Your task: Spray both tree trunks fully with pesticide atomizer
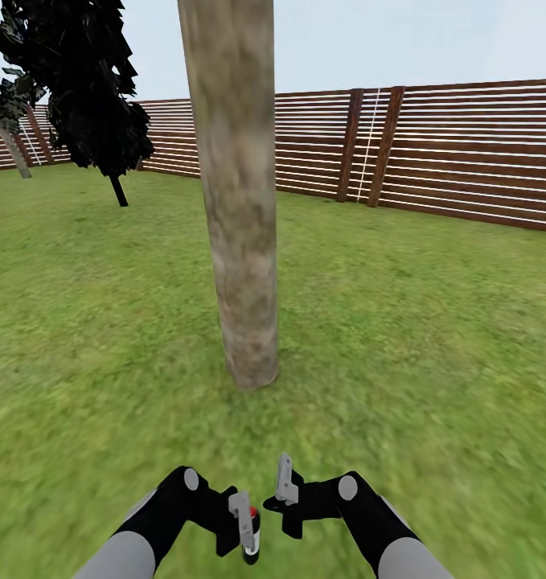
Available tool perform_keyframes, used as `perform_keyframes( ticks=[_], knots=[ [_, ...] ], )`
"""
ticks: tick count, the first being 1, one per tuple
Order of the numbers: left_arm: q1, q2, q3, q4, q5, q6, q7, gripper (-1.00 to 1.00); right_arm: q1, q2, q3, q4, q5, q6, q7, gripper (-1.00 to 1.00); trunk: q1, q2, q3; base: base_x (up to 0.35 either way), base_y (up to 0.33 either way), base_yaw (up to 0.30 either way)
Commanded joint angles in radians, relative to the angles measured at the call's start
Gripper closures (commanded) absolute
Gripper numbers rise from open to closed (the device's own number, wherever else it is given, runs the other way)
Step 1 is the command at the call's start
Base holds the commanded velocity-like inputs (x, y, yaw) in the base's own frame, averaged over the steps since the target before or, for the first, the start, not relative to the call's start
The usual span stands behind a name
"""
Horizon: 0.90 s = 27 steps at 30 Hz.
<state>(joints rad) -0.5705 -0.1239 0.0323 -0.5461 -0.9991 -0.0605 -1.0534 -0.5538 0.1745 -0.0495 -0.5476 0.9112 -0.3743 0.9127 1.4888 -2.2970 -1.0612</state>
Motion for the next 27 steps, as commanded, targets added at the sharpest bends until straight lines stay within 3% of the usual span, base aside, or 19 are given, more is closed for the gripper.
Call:
perform_keyframes(
  ticks=[1, 14, 18, 27],
  knots=[
    [0.000, -0.004, 0.000, 0.000, 0.000, 0.000, 0.000, 1.00, 0.000, 0.000, 0.000, 0.000, 0.000, 0.000, 0.000, 1.00, 0.000, 0.000, 0.000, 0.000, 0.000, 0.000],
    [-0.001, -0.019, 0.001, 0.000, 0.008, 0.000, -0.004, 1.00, 0.000, 0.000, -0.001, 0.000, 0.000, 0.000, 0.000, 1.00, 0.000, 0.000, 0.000, 0.000, 0.000, 0.000],
    [-0.002, -0.019, 0.000, 0.000, 0.052, -0.003, -0.005, 1.00, 0.000, 0.000, -0.001, 0.000, 0.000, 0.000, 0.000, 1.00, 0.000, 0.000, 0.000, 0.000, 0.000, 0.000],
    [-0.002, -0.019, 0.000, 0.000, 0.060, -0.005, -0.006, 1.00, 0.000, 0.000, -0.001, 0.000, 0.000, 0.000, 0.000, 1.00, 0.000, 0.000, 0.000, 0.000, 0.000, 0.000]
  ],
)
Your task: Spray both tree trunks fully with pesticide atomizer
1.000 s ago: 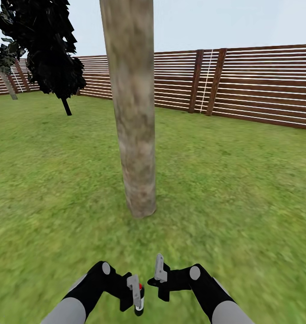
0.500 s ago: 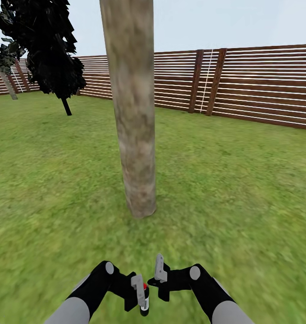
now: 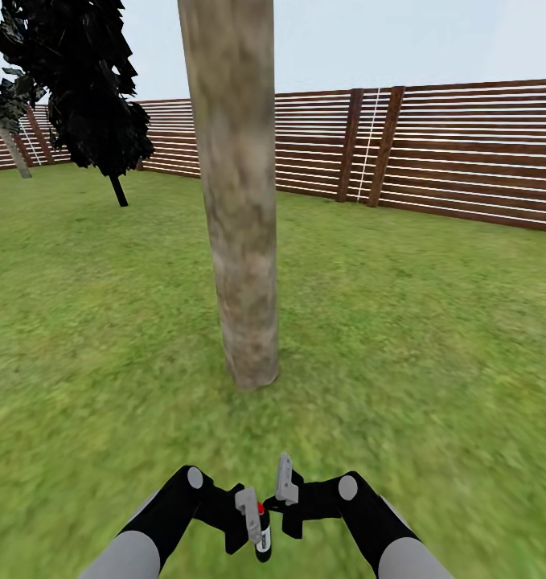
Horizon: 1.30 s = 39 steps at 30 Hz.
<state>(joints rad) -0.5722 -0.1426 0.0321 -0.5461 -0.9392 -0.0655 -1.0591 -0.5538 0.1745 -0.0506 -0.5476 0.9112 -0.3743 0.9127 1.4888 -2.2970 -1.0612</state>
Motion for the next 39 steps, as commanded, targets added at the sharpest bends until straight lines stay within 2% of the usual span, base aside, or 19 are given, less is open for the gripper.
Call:
perform_keyframes(
  ticks=[1, 32, 36, 39],
  knots=[
    [0.000, 0.000, 0.000, 0.000, 0.000, 0.000, 0.000, 1.00, 0.000, 0.000, 0.000, 0.000, 0.000, 0.000, 0.000, 1.00, 0.000, 0.000, 0.000, 0.000, 0.000, 0.000],
    [0.000, 0.004, 0.004, 0.009, 0.002, -0.040, -0.022, 1.00, 0.000, 0.000, 0.000, 0.008, 0.001, 0.000, 0.000, 1.00, 0.000, 0.000, 0.000, 0.000, 0.000, 0.000],
    [0.001, 0.024, 0.006, 0.016, -0.004, -0.041, -0.016, 1.00, 0.000, 0.000, 0.000, 0.007, 0.001, 0.000, 0.000, 1.00, 0.000, 0.000, 0.000, 0.000, 0.000, 0.000],
    [0.002, 0.101, 0.007, 0.017, -0.008, -0.039, -0.013, 1.00, 0.000, 0.000, 0.000, 0.007, 0.001, 0.000, 0.000, 1.00, 0.000, 0.000, 0.000, 0.000, 0.000, 0.000]
  ],
)
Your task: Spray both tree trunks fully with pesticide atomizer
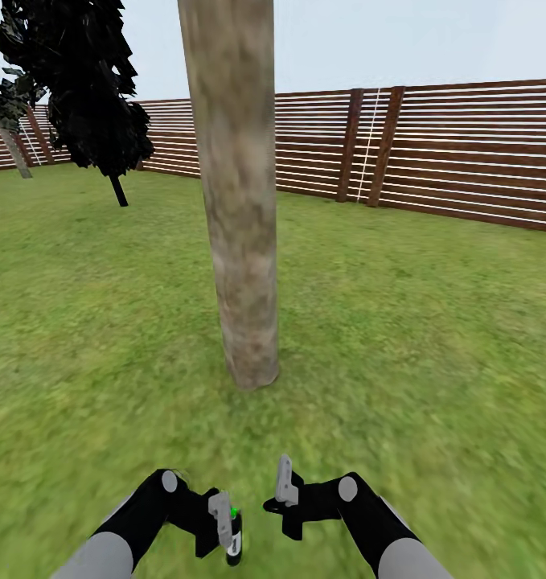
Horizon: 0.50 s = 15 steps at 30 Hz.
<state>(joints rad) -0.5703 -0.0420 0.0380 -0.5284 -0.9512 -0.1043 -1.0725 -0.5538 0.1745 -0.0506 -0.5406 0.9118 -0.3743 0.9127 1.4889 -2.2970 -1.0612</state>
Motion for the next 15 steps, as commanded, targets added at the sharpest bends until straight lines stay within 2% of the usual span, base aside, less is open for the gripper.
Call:
perform_keyframes(
  ticks=[1, 8, 12, 14, 15],
  knots=[
    [0.001, 0.027, 0.001, 0.000, 0.003, 0.000, -0.001, 1.00, 0.000, 0.000, 0.000, 0.000, 0.000, 0.000, 0.000, 1.00, 0.000, 0.000, 0.000, 0.000, 0.000, 0.000],
    [0.006, 0.118, -0.008, 0.031, -0.007, 0.001, -0.002, 1.00, 0.000, 0.000, 0.000, 0.000, 0.001, 0.000, 0.000, 1.00, 0.000, 0.000, 0.000, 0.000, 0.000, 0.000],
    [0.010, 0.204, -0.009, 0.034, -0.006, 0.001, -0.003, 1.00, 0.000, 0.000, -0.001, 0.001, 0.001, 0.000, 0.000, 1.00, 0.000, 0.000, 0.000, 0.000, 0.000, 0.000],
    [0.010, 0.239, -0.009, 0.034, -0.006, 0.002, -0.002, 1.00, 0.000, 0.000, -0.005, 0.001, -0.001, -0.001, 0.000, 1.00, 0.000, 0.000, 0.000, 0.000, 0.000, 0.000],
    [0.010, 0.259, -0.009, 0.034, -0.006, 0.003, -0.002, 1.00, 0.000, 0.000, -0.007, 0.001, -0.001, -0.001, 0.000, -1.00, 0.000, 0.000, 0.000, 0.000, 0.000, 0.000]
  ],
)
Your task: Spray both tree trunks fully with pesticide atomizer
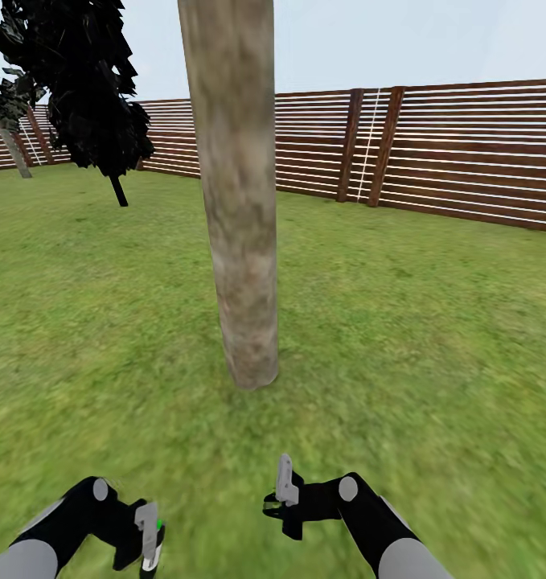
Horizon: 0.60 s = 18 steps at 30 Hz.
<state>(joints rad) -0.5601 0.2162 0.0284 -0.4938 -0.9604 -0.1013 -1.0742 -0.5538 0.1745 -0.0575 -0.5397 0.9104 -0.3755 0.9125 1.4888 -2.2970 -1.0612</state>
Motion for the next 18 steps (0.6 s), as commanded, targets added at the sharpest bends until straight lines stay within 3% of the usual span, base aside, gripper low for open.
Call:
perform_keyframes(
  ticks=[1, 5, 7, 8, 9, 10, 12, 13, 15, 16, 18],
  knots=[
    [0.000, 0.018, 0.002, 0.000, 0.004, 0.000, 0.000, 1.00, 0.000, 0.000, -0.001, 0.000, 0.000, 0.000, 0.000, -1.00, 0.000, 0.000, 0.000, 0.000, 0.000, 0.000],
    [0.000, 0.058, 0.017, 0.000, 0.014, 0.005, 0.009, 1.00, 0.000, 0.000, -0.005, -0.001, 0.003, 0.000, -0.008, -1.00, 0.000, 0.000, 0.000, 0.000, 0.000, 0.000],
    [0.000, 0.058, 0.059, 0.000, 0.018, 0.006, 0.046, 1.00, 0.002, 0.000, -0.005, 0.001, 0.004, 0.000, -0.053, -1.00, 0.000, 0.000, 0.000, 0.000, 0.000, 0.000],
    [0.000, 0.055, 0.098, 0.000, 0.020, 0.006, 0.077, 1.00, 0.003, -0.003, -0.010, 0.012, 0.003, 0.000, -0.111, -1.00, 0.000, 0.000, 0.000, 0.000, 0.000, 0.000],
    [0.000, 0.052, 0.140, 0.000, 0.022, 0.006, 0.105, 1.00, 0.004, -0.030, -0.031, 0.037, 0.002, 0.000, -0.177, -1.00, 0.000, 0.000, 0.000, 0.000, 0.000, 0.000],
    [0.000, 0.048, 0.190, 0.000, 0.024, 0.006, 0.132, 1.00, 0.005, -0.051, -0.081, 0.080, 0.002, 0.000, -0.253, -1.00, 0.000, 0.000, 0.000, 0.000, 0.000, 0.000],
    [0.000, 0.032, 0.298, 0.001, 0.046, 0.006, 0.185, 1.00, 0.006, -0.093, -0.235, 0.173, 0.002, 0.000, -0.409, -1.00, 0.000, 0.000, 0.000, 0.000, 0.000, 0.000],
    [0.000, 0.023, 0.366, 0.011, 0.080, 0.004, 0.223, 1.00, 0.006, -0.117, -0.325, 0.226, 0.002, -0.001, -0.488, -1.00, 0.000, 0.000, 0.000, 0.000, 0.000, 0.000],
    [0.000, 0.015, 0.495, 0.074, 0.165, 0.000, 0.310, 1.00, 0.007, -0.159, -0.449, 0.302, 0.003, -0.001, -0.628, -1.00, 0.000, 0.000, 0.000, 0.000, 0.000, 0.000],
    [0.000, 0.012, 0.543, 0.114, 0.204, -0.001, 0.377, 1.00, 0.014, -0.182, -0.480, 0.319, 0.003, -0.002, -0.679, -1.00, 0.000, 0.000, 0.000, 0.000, 0.000, 0.000],
    [0.000, -0.009, 0.581, 0.188, 0.246, -0.003, 0.543, 1.00, 0.054, -0.201, -0.508, 0.332, -0.001, -0.013, -0.762, -1.00, 0.000, 0.000, 0.000, 0.000, 0.000, 0.000]
  ],
)
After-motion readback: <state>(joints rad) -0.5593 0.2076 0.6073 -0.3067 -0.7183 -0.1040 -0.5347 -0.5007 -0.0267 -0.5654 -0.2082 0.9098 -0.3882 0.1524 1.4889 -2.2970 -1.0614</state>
